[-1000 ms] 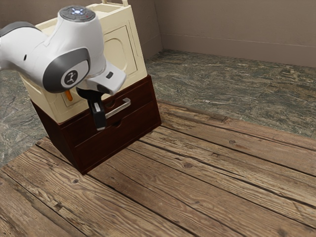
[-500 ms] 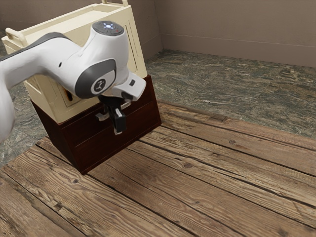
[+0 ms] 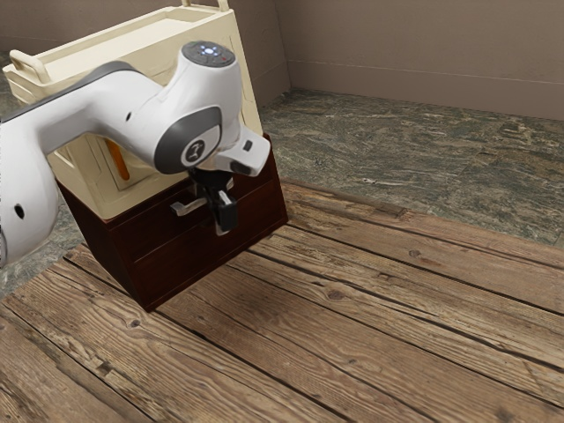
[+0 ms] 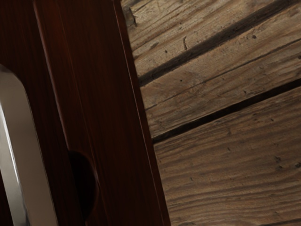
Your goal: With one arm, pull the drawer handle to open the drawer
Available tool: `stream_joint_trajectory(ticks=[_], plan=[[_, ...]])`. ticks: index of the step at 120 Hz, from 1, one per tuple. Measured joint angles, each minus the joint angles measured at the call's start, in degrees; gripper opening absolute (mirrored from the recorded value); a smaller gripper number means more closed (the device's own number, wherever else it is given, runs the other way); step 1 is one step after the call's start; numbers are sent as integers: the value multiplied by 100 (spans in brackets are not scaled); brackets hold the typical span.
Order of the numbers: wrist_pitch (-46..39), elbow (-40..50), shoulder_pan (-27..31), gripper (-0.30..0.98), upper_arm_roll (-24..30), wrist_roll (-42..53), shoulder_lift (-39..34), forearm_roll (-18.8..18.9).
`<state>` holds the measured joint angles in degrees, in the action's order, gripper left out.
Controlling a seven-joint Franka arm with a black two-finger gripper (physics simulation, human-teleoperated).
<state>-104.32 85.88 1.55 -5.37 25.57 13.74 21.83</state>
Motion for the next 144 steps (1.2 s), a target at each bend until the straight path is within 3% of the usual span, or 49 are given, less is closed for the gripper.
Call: stream_joint_trajectory(ticks=[68, 144], plan=[[-59, 451, -365, 68, 20, -116, -327, -46], [-191, 730, -916, 69, -34, -249, -607, -684]])
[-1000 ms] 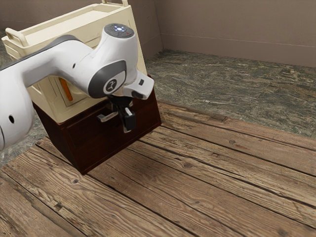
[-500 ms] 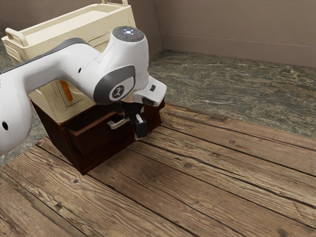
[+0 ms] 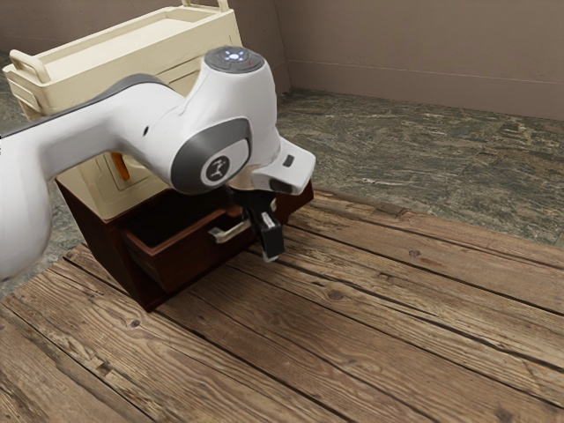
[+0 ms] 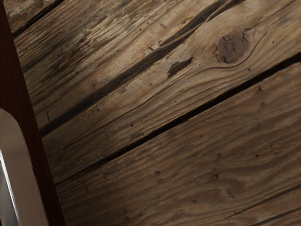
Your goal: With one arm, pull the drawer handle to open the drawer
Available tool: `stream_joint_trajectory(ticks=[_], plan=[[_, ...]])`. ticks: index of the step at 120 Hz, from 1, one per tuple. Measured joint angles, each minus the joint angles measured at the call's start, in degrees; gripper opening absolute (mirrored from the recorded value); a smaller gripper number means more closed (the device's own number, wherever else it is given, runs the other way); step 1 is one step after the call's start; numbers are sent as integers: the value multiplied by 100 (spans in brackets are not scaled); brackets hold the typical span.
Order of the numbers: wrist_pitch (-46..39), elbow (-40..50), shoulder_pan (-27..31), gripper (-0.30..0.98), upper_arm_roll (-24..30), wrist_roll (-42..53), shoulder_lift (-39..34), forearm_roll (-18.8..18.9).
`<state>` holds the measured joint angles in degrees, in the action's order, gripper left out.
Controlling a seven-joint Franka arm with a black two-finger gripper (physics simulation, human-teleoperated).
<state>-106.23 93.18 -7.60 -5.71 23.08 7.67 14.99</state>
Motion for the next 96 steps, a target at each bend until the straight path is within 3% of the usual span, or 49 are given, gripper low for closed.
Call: stream_joint_trajectory(ticks=[52, 58, 84, 96], plan=[[-45, 266, -753, 66, -91, -118, -242, -10], [-44, 273, -813, 59, -113, -135, -326, 8], [60, 230, -857, 65, -209, -201, -692, 115], [317, -263, -809, 67, -215, -157, -674, 96]])
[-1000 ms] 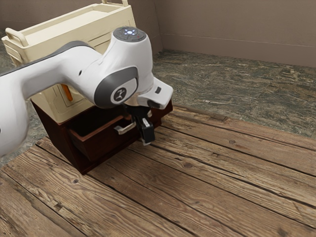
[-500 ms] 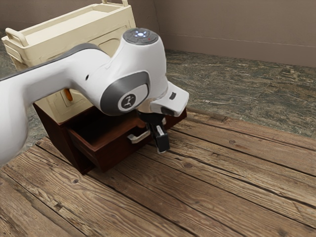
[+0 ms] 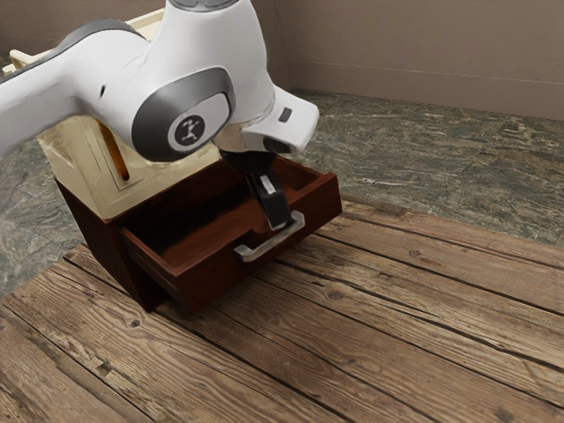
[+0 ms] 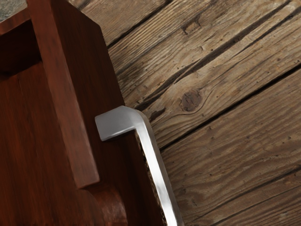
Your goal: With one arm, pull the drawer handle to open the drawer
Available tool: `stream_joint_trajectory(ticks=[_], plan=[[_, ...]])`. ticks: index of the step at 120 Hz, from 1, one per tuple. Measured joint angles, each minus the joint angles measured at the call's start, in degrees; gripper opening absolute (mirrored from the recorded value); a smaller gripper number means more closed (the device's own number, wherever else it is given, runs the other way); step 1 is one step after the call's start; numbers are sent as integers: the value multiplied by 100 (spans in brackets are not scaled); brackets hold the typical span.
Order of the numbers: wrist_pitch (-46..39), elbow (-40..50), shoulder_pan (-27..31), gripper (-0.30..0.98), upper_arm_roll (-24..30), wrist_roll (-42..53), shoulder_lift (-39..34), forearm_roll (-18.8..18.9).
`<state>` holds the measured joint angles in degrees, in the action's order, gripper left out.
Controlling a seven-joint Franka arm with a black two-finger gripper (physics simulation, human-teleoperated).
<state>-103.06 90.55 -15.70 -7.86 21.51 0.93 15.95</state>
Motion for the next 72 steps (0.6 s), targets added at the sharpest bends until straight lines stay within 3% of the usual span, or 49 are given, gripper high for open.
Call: stream_joint_trajectory(ticks=[14, 30, 72], plan=[[651, -759, 144, 67, 49, 87, 0, -371], [1244, -949, 490, 68, 213, 224, -211, -759], [1771, -973, 1550, 69, 193, 512, -283, -1021]])
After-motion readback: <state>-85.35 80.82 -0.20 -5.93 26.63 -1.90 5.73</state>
